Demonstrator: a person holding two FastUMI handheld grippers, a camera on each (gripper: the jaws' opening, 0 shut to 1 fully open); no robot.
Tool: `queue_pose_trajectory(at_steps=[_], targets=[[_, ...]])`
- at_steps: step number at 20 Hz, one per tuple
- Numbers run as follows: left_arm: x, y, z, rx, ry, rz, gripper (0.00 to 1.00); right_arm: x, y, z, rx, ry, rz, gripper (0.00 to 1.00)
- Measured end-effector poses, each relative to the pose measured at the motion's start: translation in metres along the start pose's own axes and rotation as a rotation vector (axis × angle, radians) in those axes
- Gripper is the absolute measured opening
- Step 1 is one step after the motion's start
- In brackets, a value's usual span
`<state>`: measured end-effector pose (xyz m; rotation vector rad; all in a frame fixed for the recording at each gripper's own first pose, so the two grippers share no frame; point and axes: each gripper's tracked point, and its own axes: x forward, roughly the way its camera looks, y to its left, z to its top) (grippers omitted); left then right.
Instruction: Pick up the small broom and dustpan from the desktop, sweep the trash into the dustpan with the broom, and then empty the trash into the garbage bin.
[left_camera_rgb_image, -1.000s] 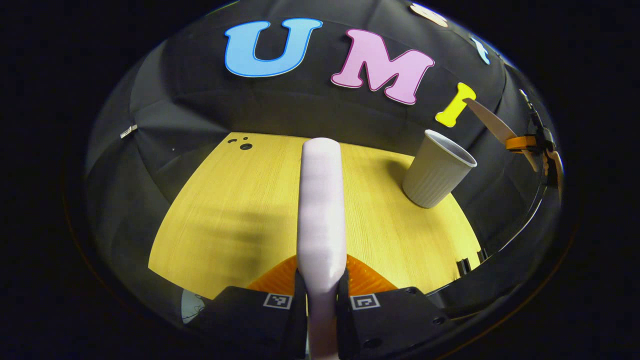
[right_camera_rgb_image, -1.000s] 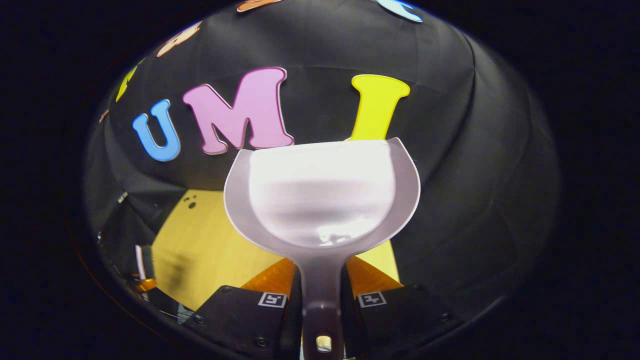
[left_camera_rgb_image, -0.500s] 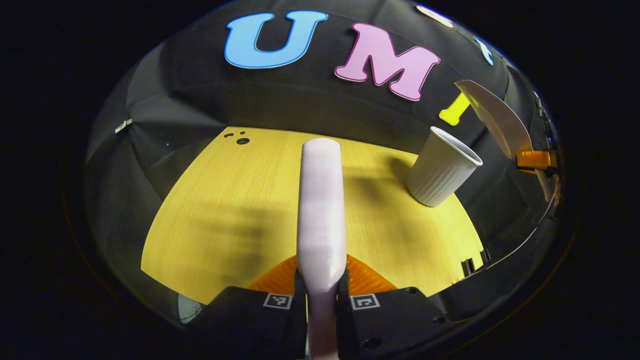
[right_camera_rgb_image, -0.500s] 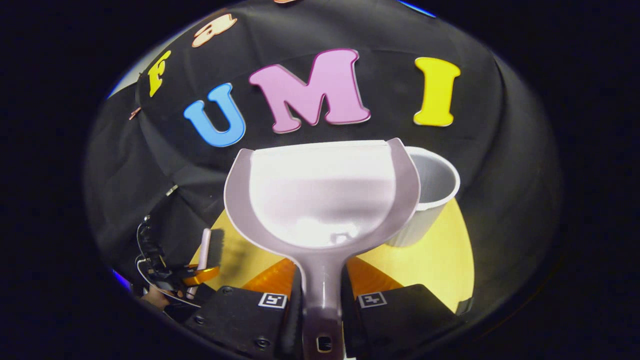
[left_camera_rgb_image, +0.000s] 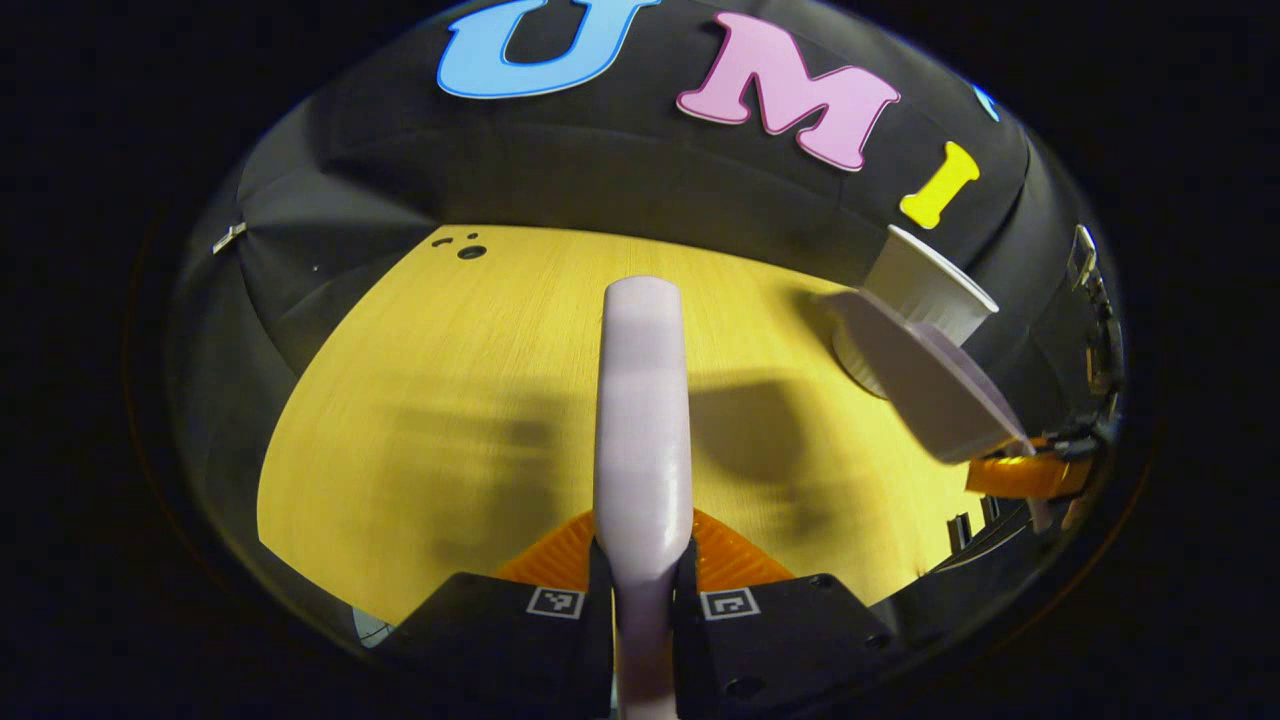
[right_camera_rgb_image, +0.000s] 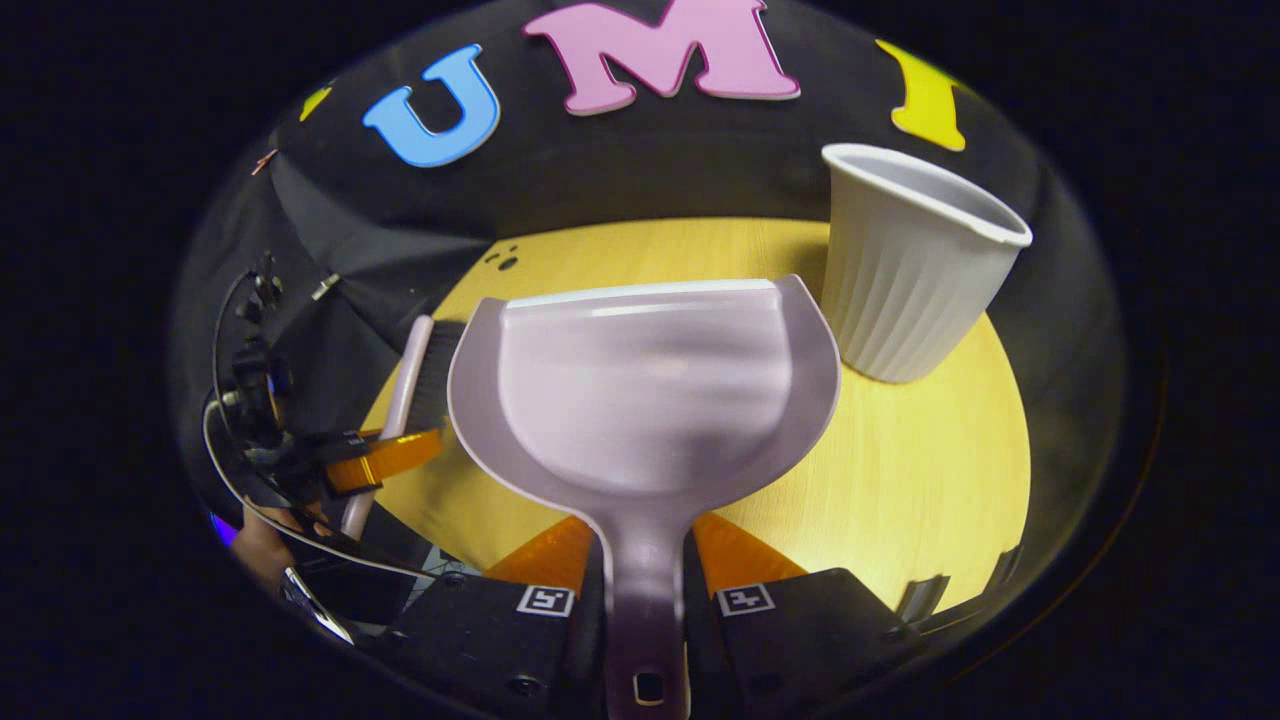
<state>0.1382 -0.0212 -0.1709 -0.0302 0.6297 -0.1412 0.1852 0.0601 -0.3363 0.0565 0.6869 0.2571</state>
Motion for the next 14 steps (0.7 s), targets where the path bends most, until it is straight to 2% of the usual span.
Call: queue_pose_trajectory(at_steps=[1,6,9,11,12,14], targets=[[0.011,0.002,-0.002,0.009,0.020,0.014,0.28,0.013,-0.005,-0.007,0.009,0.023,-0.014,0.37],[0.055,0.019,-0.017,0.111,0.125,0.095,0.29,0.065,-0.026,-0.027,0.028,0.106,-0.102,0.37],[0.072,0.019,-0.020,0.167,0.193,0.133,0.28,0.083,-0.034,-0.031,0.036,0.141,-0.124,0.32],[0.075,0.018,-0.017,0.194,0.228,0.152,0.30,0.091,-0.034,-0.035,0.050,0.162,-0.128,0.37],[0.074,0.018,-0.018,0.201,0.239,0.161,0.30,0.091,-0.036,-0.036,0.052,0.169,-0.129,0.33],[0.074,0.016,-0.023,0.195,0.265,0.168,0.30,0.091,-0.037,-0.035,0.033,0.169,-0.140,0.41]])
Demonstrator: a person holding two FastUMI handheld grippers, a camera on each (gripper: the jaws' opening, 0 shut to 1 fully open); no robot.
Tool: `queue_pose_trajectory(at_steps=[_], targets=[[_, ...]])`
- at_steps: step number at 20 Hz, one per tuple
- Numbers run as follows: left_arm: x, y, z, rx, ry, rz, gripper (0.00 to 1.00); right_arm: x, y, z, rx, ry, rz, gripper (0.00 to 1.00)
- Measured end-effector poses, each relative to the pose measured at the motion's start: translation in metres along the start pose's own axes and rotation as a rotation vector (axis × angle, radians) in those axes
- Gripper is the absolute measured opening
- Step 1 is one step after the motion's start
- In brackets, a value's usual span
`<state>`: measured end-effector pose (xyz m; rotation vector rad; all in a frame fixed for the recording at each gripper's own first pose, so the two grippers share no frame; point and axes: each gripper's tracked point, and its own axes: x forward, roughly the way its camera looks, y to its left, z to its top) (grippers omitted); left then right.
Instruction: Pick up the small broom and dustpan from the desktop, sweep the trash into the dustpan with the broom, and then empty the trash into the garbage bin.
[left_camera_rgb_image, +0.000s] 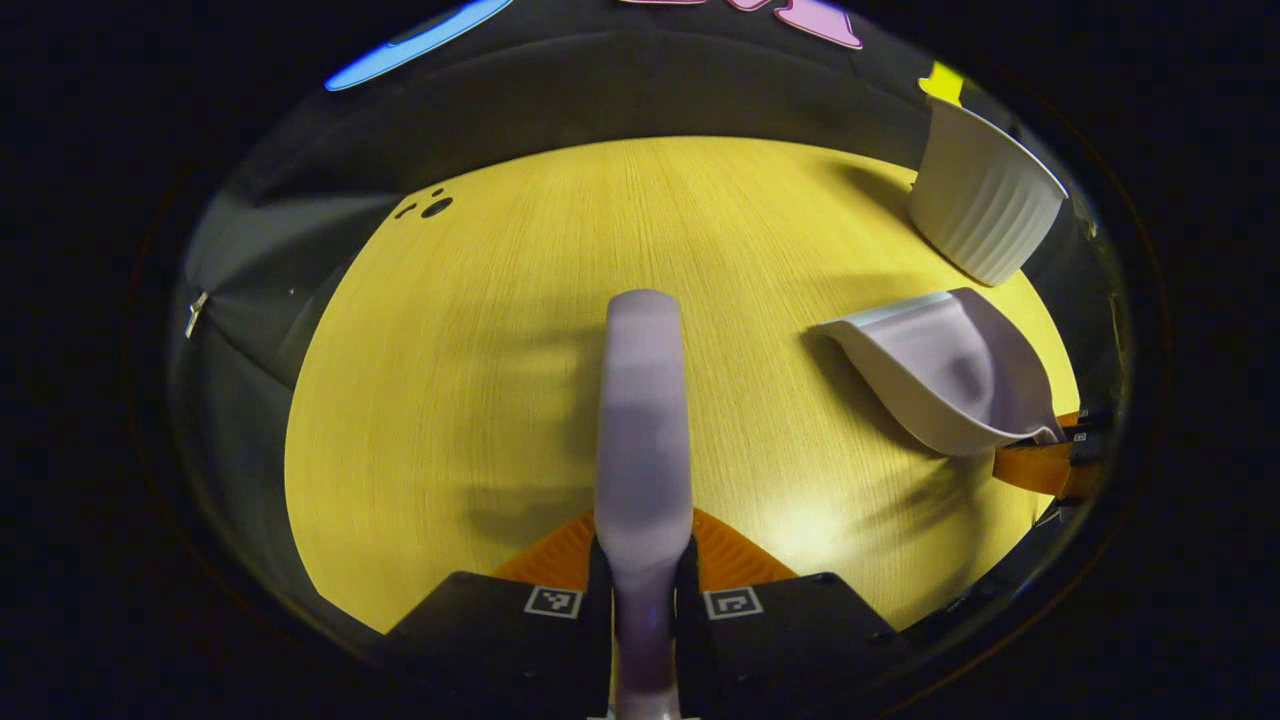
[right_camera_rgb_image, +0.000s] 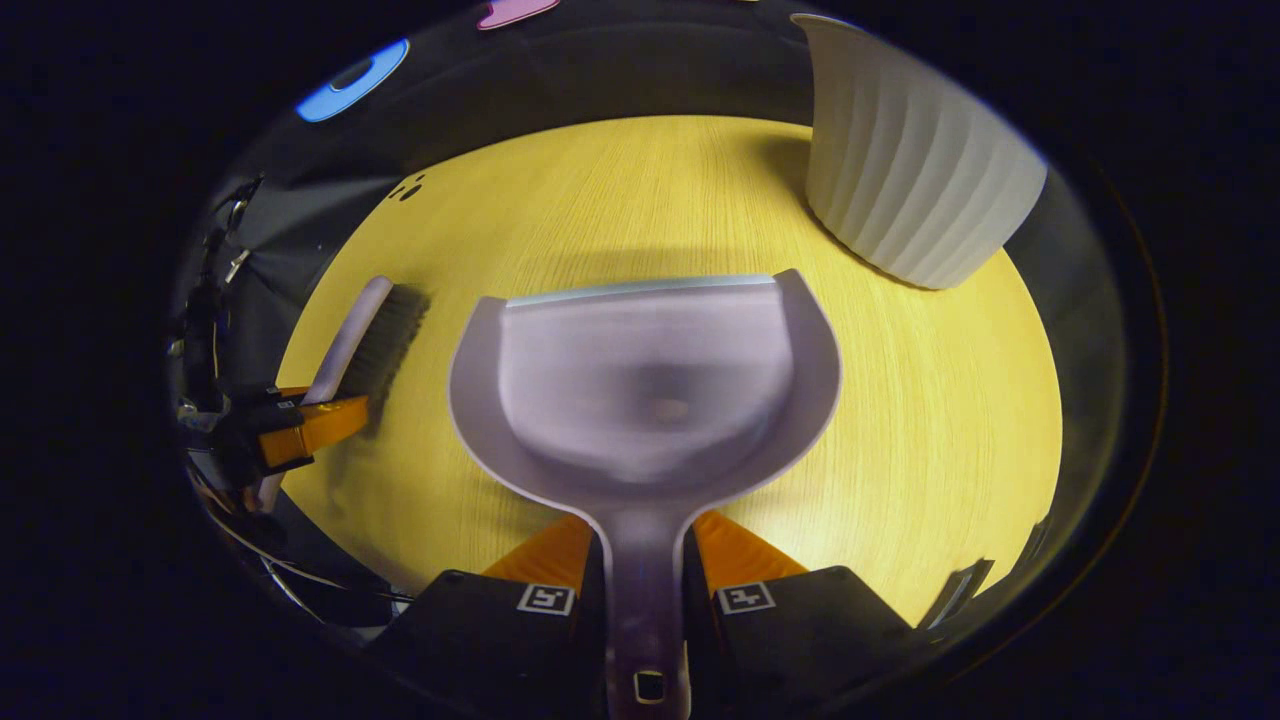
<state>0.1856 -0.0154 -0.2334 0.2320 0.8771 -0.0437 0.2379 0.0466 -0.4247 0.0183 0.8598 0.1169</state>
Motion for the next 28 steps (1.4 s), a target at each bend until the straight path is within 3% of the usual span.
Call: queue_pose_trajectory(at_steps=[1,6,7,9,10,13,16,22,28], targets=[[0.001,0.000,-0.002,-0.004,0.017,0.004,0.30,0.000,0.001,-0.001,-0.001,0.002,-0.003,0.37],[0.007,-0.005,-0.011,-0.021,0.059,0.013,0.35,-0.002,0.008,-0.004,0.005,0.033,0.022,0.39],[0.007,-0.005,-0.012,-0.026,0.061,0.012,0.32,-0.001,0.011,-0.002,0.010,0.030,0.032,0.47],[0.001,-0.008,-0.008,-0.026,0.034,0.004,0.44,-0.002,0.012,-0.001,0.022,0.024,0.048,0.47],[-0.003,-0.008,-0.007,-0.025,0.018,0.006,0.56,-0.002,0.015,0.001,0.032,0.014,0.058,0.51],[-0.018,-0.011,0.000,-0.048,-0.046,-0.003,0.99,-0.009,0.013,0.012,0.061,-0.033,0.058,0.99],[-0.054,-0.015,0.021,-0.111,-0.216,-0.030,0.95,-0.035,0.009,0.025,0.055,-0.123,0.034,1.00],[-0.170,-0.007,0.068,-0.125,-0.642,0.003,0.95,-0.126,0.007,0.087,0.022,-0.474,0.007,0.99],[-0.266,-0.005,0.064,-0.157,-0.877,0.024,0.96,-0.213,0.027,0.112,-0.008,-0.730,0.049,0.99]])
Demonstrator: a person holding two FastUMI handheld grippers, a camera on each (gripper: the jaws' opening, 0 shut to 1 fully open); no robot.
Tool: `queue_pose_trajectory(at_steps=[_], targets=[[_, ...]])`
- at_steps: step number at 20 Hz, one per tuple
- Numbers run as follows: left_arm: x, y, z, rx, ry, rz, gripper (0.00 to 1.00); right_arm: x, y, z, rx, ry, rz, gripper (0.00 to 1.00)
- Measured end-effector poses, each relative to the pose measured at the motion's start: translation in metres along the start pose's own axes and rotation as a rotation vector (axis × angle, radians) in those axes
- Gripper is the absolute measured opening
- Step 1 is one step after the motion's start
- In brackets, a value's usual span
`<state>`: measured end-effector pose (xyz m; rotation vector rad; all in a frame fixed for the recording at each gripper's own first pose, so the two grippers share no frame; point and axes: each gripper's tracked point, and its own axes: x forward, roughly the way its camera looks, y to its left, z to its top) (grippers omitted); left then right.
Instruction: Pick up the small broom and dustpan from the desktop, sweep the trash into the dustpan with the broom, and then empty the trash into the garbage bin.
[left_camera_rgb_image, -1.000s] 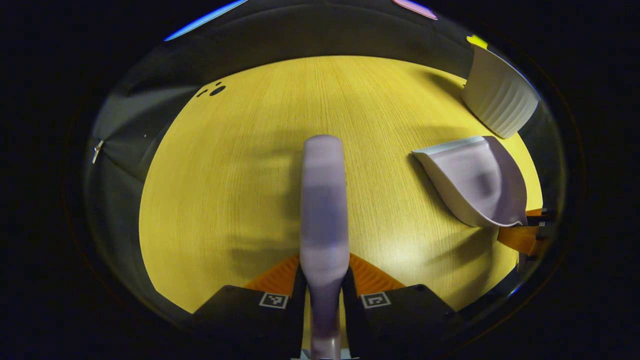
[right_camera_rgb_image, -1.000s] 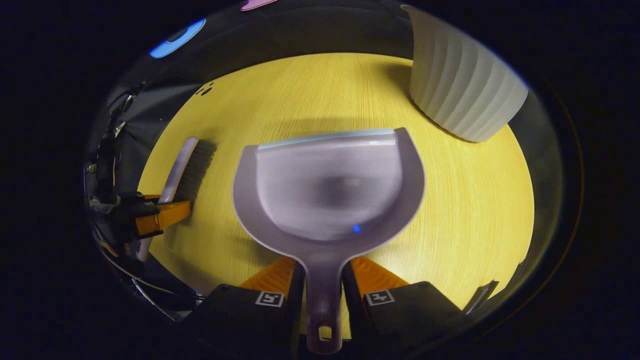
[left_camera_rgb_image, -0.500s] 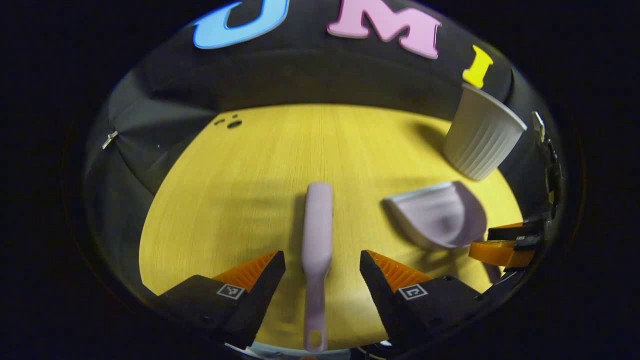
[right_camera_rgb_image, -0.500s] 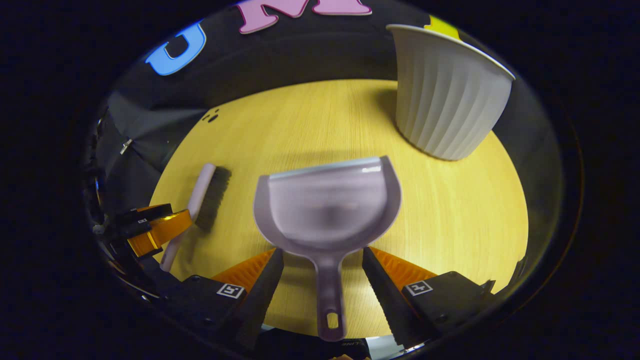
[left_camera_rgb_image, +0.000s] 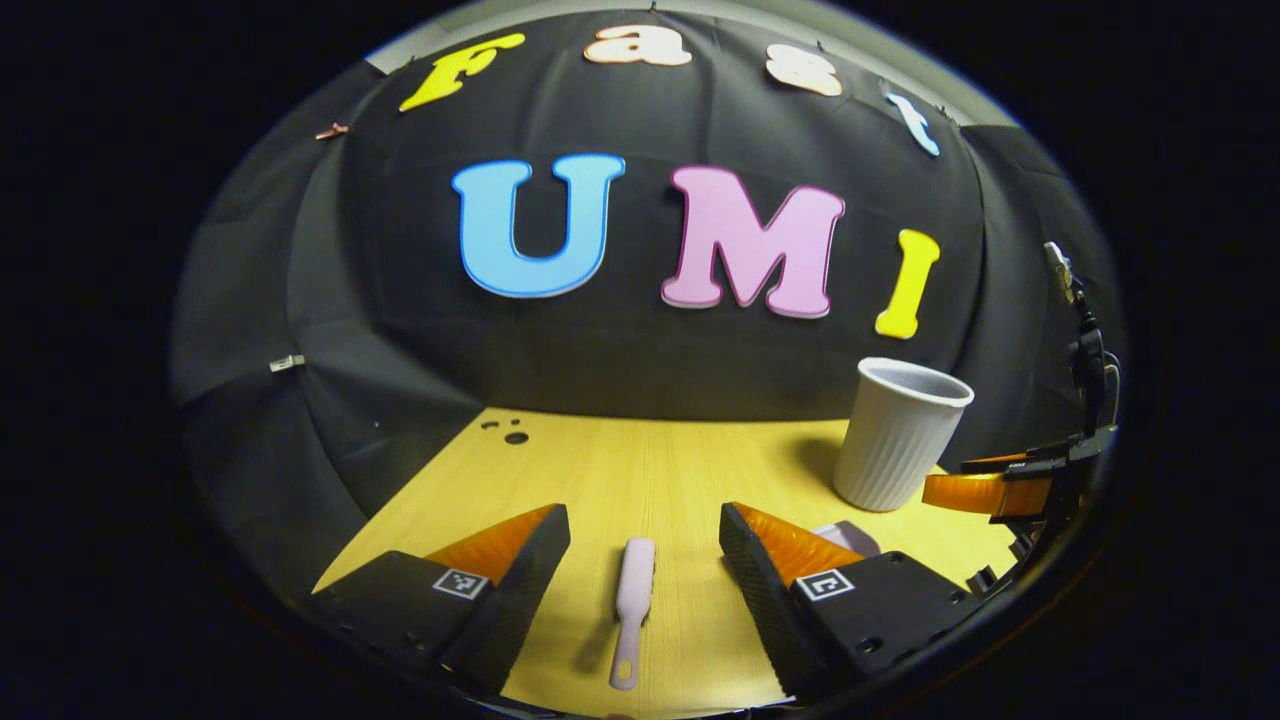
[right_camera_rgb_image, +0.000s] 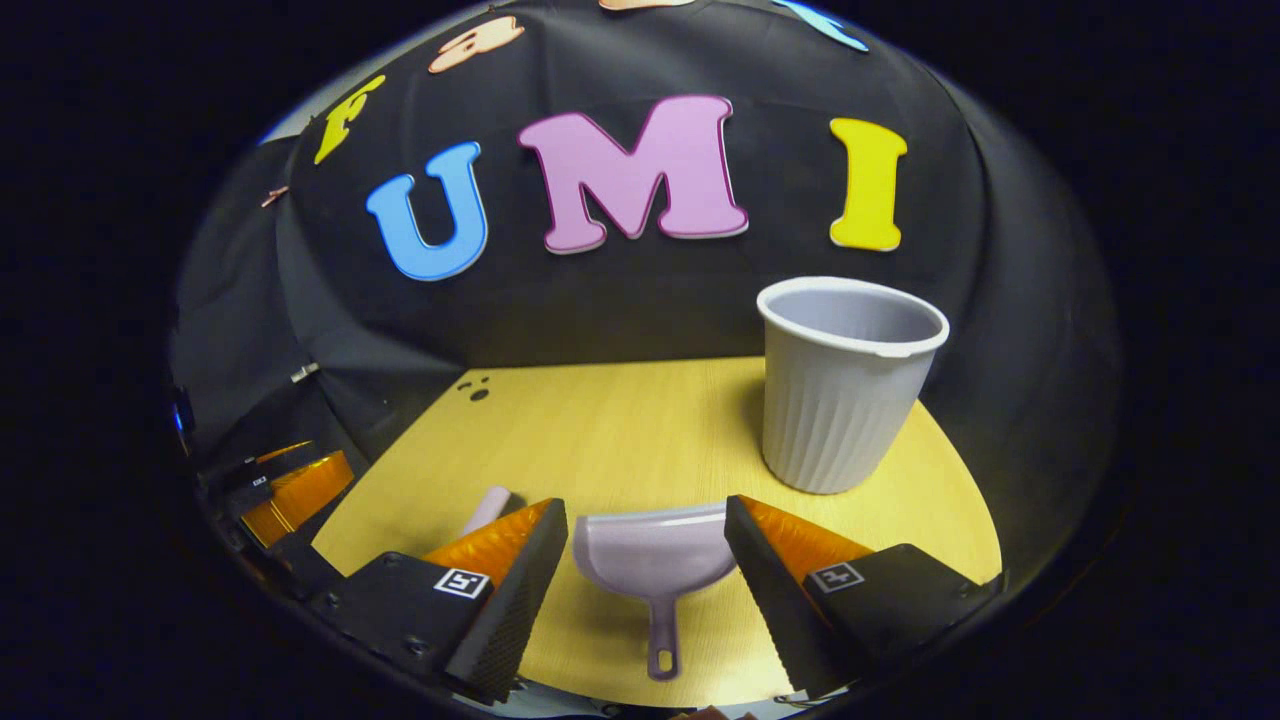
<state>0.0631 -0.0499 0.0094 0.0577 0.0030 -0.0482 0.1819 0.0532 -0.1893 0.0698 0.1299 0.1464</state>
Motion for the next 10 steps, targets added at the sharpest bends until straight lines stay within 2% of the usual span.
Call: queue_pose_trajectory(at_steps=[5,10], targets=[[-0.036,-0.007,0.014,0.015,-0.069,-0.003,0.95,-0.036,0.012,0.014,-0.045,-0.088,0.020,0.99],[-0.050,-0.015,0.009,0.019,-0.071,-0.028,0.96,-0.057,0.018,0.000,0.000,-0.075,0.033,0.99]])
